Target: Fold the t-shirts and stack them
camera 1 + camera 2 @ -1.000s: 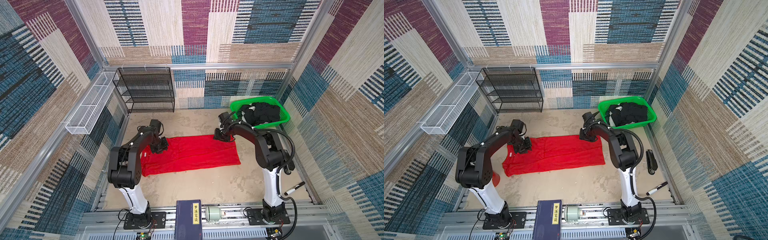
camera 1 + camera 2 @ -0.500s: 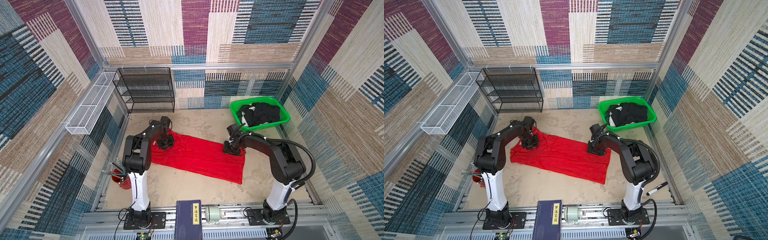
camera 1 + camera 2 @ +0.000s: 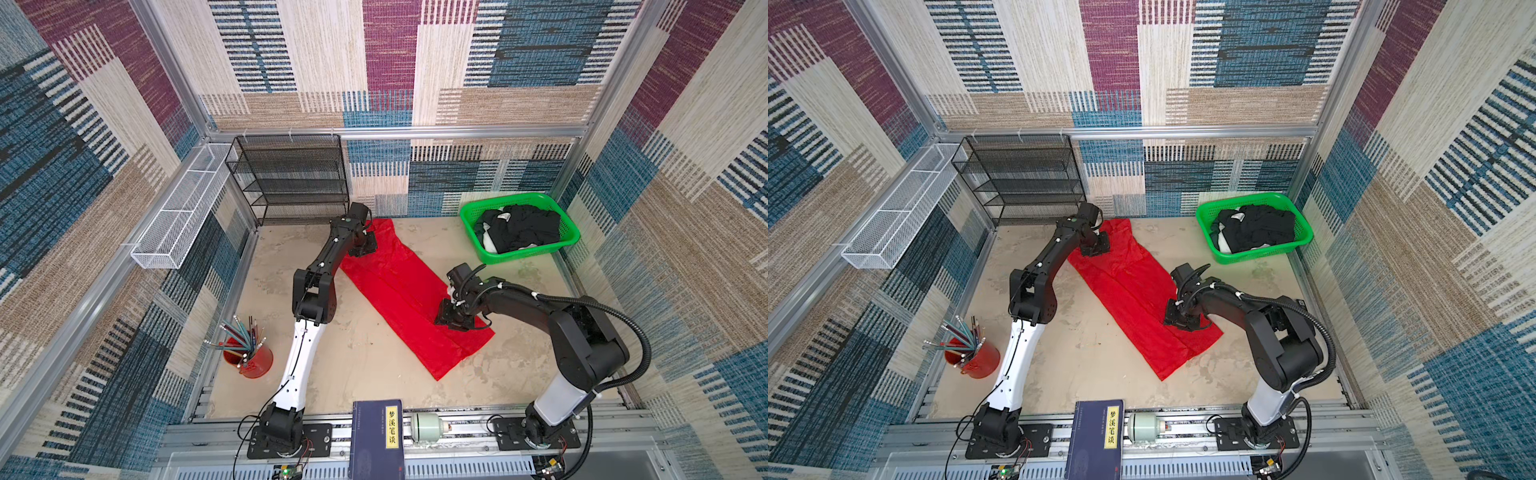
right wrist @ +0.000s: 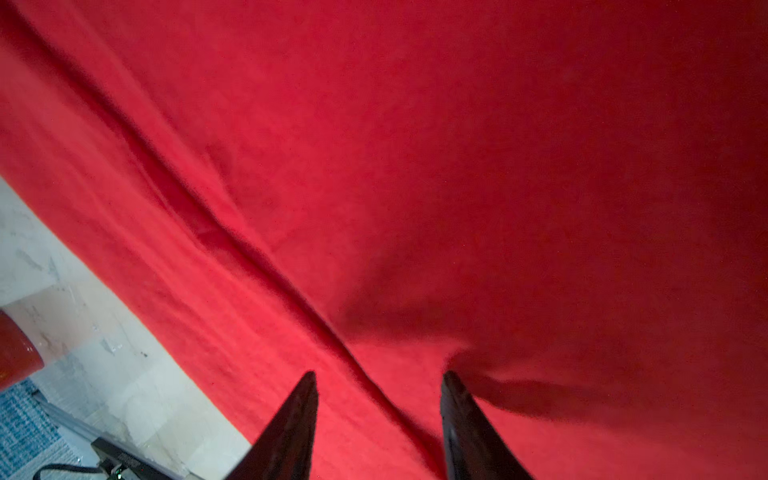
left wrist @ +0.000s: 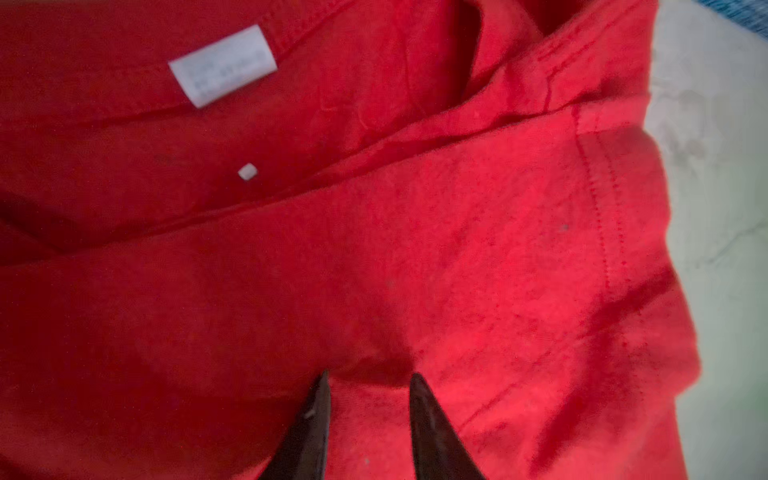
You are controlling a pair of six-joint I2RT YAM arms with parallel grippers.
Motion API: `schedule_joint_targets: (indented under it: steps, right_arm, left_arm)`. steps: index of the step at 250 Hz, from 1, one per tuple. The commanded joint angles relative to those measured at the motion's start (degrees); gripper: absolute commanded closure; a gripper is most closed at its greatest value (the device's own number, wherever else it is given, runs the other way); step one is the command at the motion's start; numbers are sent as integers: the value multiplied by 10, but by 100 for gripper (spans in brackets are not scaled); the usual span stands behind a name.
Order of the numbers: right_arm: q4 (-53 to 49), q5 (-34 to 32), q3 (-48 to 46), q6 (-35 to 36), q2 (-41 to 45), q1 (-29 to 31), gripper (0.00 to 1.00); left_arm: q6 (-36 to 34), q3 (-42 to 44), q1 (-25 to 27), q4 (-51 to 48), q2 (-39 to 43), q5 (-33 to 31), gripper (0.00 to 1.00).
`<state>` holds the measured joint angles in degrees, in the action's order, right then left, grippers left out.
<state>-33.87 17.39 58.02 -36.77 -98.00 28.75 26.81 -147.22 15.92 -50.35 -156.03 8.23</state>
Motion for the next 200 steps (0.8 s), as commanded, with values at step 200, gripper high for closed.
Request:
schedule_joint_targets:
  steps: [200]
  right_arm:
    - [-49,-22,134,18,-14,155,50]
  left_arm:
    - [-48,40,20,-22,97,67,57]
